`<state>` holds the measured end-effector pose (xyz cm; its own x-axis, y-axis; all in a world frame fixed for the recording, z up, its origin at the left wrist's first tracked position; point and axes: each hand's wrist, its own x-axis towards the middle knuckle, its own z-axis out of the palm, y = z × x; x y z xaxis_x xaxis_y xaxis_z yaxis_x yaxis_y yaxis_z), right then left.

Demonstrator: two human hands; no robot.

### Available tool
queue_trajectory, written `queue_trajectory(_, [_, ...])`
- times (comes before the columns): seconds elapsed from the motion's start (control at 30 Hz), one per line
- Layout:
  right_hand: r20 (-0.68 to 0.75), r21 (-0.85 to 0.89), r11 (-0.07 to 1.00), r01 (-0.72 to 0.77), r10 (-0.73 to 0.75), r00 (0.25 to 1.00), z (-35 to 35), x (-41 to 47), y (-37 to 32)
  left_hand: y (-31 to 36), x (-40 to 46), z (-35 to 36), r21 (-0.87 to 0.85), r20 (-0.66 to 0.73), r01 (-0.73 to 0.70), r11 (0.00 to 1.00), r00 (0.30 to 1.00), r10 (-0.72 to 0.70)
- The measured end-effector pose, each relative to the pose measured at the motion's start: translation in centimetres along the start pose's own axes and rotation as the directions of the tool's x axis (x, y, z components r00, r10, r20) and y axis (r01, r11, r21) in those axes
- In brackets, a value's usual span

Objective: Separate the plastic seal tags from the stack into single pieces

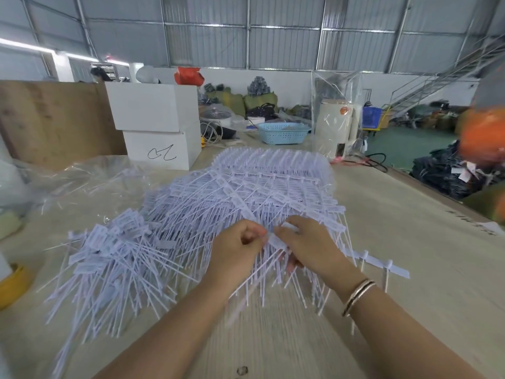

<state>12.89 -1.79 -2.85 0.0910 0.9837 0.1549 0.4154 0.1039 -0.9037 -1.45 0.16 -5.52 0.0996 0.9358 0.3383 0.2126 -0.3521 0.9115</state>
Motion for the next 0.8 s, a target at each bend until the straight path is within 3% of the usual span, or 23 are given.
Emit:
queue_trajectory(0.17, [0.13, -0.078, 0.983, -0.169, 0.178, 0.975, 0.0, -0.4, -0.3, -0.2, -0.2, 0.3, 0.082, -0.008, -0.082, 0.993, 0.997, 0.083])
queue_trajectory(0.3, [0.177, -0.066, 0.983, -0.171, 0.18, 0.968, -0.5, -0.3, 0.1, -0.2, -0.1, 0.3, 0.082, 0.011, -0.067, 0.994, 0.998, 0.066])
queue_trajectory(0.4, [0.165, -0.024, 0.994, -0.106, 0.109, 0.98, -1.1, -0.1, 0.1, 0.2, 0.4, 0.0, 0.162, 0.069, -0.17, 0.972, 0.985, 0.161])
queue_trajectory(0.47, [0.14, 0.049, 0.998, -0.045, 0.038, 0.989, -1.6, 0.1, -0.1, 0.4, 1.4, -0.1, 0.345, 0.132, -0.297, 0.891, 0.954, 0.267])
queue_trajectory(0.53, [0.127, 0.096, 0.995, 0.002, -0.014, 0.992, -2.0, 0.3, -0.2, 0.8, 2.1, -0.2, 0.482, 0.21, -0.349, 0.804, 0.937, 0.28])
queue_trajectory(0.7, [0.15, 0.082, 0.996, 0.045, -0.057, 0.987, -2.4, 0.6, 0.3, 1.6, 3.4, 0.0, 0.632, 0.305, -0.437, 0.64, 0.899, 0.313])
queue_trajectory(0.8, [0.165, -0.024, 0.999, 0.033, -0.028, 0.986, -2.4, 0.7, 0.8, 2.1, 3.9, -0.2, 0.681, 0.321, -0.497, 0.537, 0.863, 0.391])
